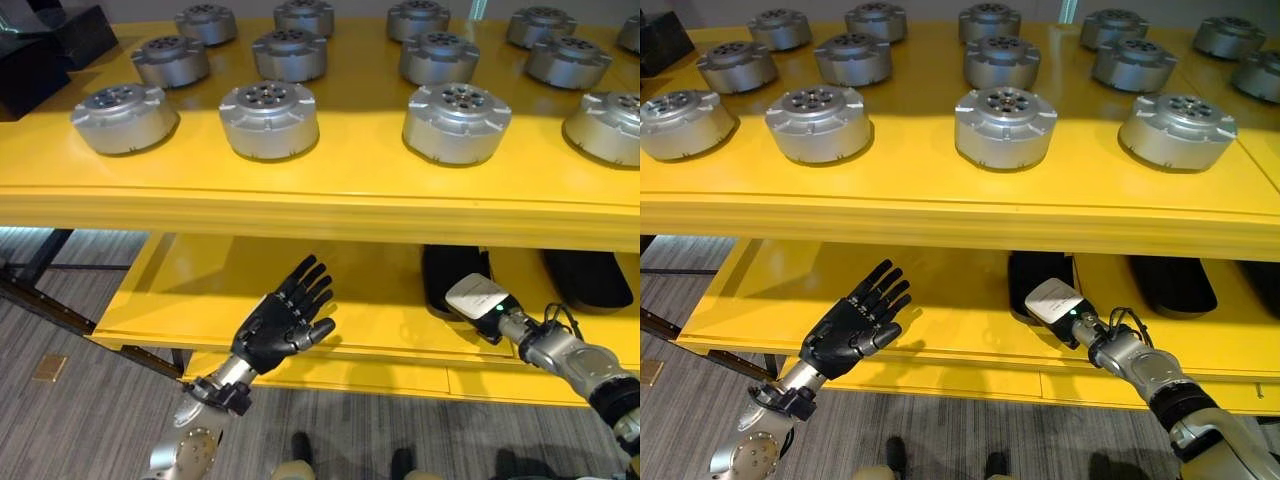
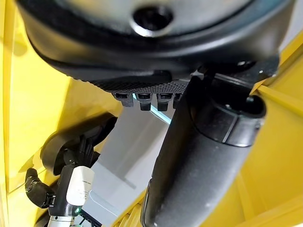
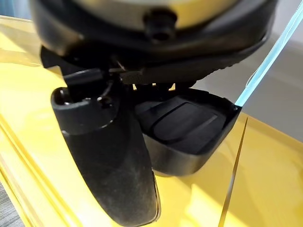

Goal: Move parts from the plastic box to the shelf.

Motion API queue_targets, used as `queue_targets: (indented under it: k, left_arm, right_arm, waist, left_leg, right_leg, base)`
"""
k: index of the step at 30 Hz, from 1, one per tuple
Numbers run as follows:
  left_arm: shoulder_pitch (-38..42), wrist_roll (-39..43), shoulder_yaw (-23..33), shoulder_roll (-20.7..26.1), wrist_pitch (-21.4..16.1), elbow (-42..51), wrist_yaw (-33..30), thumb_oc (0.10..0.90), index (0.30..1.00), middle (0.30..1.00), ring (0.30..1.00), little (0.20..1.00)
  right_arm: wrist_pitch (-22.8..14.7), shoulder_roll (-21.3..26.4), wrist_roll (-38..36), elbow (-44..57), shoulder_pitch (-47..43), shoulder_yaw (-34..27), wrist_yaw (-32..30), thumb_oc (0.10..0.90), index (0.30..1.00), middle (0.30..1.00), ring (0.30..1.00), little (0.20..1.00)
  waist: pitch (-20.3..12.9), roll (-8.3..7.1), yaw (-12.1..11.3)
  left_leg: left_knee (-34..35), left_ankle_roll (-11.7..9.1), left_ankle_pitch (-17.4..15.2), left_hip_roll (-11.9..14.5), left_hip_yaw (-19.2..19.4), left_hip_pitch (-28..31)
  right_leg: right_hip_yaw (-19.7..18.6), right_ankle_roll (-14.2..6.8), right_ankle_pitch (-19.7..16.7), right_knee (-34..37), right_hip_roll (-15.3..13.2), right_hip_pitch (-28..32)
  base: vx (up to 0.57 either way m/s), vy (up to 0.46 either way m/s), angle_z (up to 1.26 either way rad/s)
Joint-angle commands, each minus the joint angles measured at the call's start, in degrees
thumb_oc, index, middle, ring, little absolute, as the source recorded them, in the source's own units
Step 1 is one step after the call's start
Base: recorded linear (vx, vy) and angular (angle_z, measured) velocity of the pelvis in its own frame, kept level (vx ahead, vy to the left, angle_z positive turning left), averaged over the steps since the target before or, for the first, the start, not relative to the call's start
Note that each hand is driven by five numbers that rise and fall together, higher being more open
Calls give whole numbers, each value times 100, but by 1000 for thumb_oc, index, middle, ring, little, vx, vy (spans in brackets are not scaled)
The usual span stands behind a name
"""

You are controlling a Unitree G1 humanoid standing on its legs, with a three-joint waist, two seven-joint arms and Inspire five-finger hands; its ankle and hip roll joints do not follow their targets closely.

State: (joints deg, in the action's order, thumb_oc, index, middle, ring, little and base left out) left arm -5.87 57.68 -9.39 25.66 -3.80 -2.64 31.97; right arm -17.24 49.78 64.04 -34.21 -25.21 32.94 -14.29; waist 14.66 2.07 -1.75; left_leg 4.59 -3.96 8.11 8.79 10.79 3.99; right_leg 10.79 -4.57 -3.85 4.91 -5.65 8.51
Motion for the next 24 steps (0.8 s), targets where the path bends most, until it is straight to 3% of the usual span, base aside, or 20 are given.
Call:
queue_targets:
  k: [1, 6, 12, 20, 24]
  left_arm:
    - [285, 81, -58, -97, -202, 413, 405, 900, 1000, 1000, 1000, 1000]
    - [202, 165, -182, -17, -223, 502, 462, 900, 1000, 1000, 1000, 1000]
    - [131, 266, -198, -15, -217, 554, 442, 900, 1000, 1000, 1000, 1000]
    - [173, 324, -276, -28, -266, 555, 421, 900, 1000, 1000, 1000, 1000]
    - [175, 328, -295, -19, -253, 590, 370, 900, 1000, 1000, 1000, 1000]
  right_arm:
    - [336, 141, -105, 104, -409, -177, -600, 900, 1000, 1000, 1000, 1000]
    - [696, 47, -117, 285, -162, -559, -1173, 900, 1000, 1000, 1000, 1000]
    - [1121, -176, -451, 238, 125, -987, -1415, 900, 1000, 1000, 1000, 1000]
    - [1417, -328, -651, 64, 198, -1103, -1569, 900, 1000, 1000, 1000, 1000]
    - [1734, -333, -848, -43, 249, -1108, -1724, 900, 1000, 1000, 1000, 1000]
  waist:
    - [-177, -148, -121]
    - [-189, -90, -43]
    - [-194, -24, 22]
    - [-191, 51, 66]
    - [-201, 52, 79]
  left_leg:
    - [-572, -202, -778, 194, -256, 68]
    - [-582, -171, -824, 161, -225, 104]
    - [-558, -147, -863, 129, -189, 169]
    - [-560, -149, -868, 110, -173, 152]
    - [-544, -143, -864, 104, -153, 166]
  right_leg:
    - [223, 141, 905, -1061, -75, -440]
    - [163, 109, 907, -1070, -101, -438]
    - [111, 82, 900, -1032, -124, -406]
    - [78, 86, 903, -1037, -149, -443]
    - [73, 86, 887, -1017, -151, -438]
  base:
    - [0, 0, 0]
    - [26, 42, 0]
    - [10, 25, -2]
    - [1, 5, 0]
    - [0, 0, 0]
